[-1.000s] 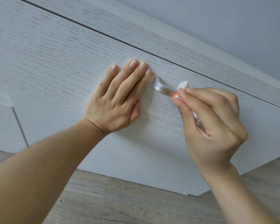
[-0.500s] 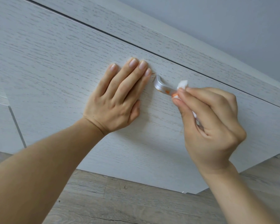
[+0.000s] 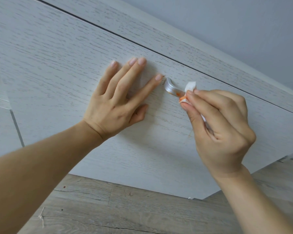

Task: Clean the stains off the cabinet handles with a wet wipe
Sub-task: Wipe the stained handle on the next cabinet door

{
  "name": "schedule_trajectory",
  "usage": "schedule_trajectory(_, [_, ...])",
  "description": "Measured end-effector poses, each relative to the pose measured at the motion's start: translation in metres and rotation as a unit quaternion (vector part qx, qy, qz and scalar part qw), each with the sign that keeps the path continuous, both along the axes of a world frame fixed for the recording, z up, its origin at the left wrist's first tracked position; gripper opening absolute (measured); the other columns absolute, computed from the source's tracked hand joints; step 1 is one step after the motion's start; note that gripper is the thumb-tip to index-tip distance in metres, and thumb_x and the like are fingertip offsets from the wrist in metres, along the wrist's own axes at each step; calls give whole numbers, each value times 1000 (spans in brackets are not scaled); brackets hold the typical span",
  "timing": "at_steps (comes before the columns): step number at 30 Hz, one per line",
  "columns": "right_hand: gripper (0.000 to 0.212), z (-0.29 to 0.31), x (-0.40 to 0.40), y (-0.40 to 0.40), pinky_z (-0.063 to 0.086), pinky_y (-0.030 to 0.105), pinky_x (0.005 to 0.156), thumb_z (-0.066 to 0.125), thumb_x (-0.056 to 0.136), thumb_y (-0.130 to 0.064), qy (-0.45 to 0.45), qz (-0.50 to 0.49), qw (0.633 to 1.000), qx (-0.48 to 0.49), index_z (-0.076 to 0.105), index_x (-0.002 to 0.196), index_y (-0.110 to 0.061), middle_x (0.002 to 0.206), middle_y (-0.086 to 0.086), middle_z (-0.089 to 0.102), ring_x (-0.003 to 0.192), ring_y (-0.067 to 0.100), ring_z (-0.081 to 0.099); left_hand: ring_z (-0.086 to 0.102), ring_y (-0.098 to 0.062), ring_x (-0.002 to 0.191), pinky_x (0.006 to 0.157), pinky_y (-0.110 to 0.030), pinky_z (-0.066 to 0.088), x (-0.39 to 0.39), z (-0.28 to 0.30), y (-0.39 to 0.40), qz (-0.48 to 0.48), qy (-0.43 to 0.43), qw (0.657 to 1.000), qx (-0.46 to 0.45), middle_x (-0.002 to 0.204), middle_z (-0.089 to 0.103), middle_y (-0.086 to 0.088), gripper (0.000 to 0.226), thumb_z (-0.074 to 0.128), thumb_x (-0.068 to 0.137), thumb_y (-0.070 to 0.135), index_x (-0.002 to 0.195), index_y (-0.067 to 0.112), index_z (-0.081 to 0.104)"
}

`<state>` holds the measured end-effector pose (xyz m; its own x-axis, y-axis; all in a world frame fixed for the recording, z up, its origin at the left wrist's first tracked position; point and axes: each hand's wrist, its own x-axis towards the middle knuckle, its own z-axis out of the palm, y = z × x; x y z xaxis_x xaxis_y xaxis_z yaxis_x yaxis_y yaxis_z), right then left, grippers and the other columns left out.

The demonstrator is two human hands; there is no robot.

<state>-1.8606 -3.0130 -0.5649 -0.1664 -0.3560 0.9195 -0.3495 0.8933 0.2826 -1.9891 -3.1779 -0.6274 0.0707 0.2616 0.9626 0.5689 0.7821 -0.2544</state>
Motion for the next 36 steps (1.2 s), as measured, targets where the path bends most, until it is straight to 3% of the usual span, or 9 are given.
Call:
schedule_trajectory(4, [10,0,-5,-1,43,17,89,72,86,3,6,-3,1000,-2,72,95,6,88,14,70,83,24,57,27,-31,138,117,-44,15,-2,-4,2,30,-6,1000,4,143,28,-21,61,48,90,40,146,18,39])
schedule_trajectory(9, [7,1,-13,-10,45,20,86,71,88,1,13,18,1000,2,73,93,5,88,12,70,82,24,57,27,-29,139,117,-46,14,-5,-7,5,47,5,999,7,146,29,-16,60,37,93,44,147,19,36])
schedule_trajectory(19, [8,-2,-9,-7,43,17,86,72,87,2,23,-3,1000,-15,72,94,6,87,6,66,80,23,56,26,-29,139,116,-46,16,-5,-9,6,46,8,999,9,145,31,-18,61,39,91,40,148,17,36])
schedule_trajectory(25, [6,0,-14,-13,46,21,83,71,88,2,14,9,1000,-4,73,93,5,85,12,70,80,23,56,26,-28,139,116,-46,16,-5,-10,7,50,14,999,14,145,31,-18,62,40,91,40,148,17,35])
schedule_trajectory(30, [8,0,-5,-6,44,16,87,71,87,3,22,-6,1000,-5,72,95,6,89,2,62,81,23,57,31,-28,136,116,-42,19,-7,-6,1,29,28,999,6,142,35,-16,64,50,87,38,146,16,39])
schedule_trajectory(36, [8,2,-3,-8,48,21,84,72,85,5,18,-12,999,32,73,93,7,87,13,70,81,24,58,32,-27,137,117,-41,19,-10,-8,-8,34,44,998,-29,144,35,-16,63,50,86,35,146,15,40])
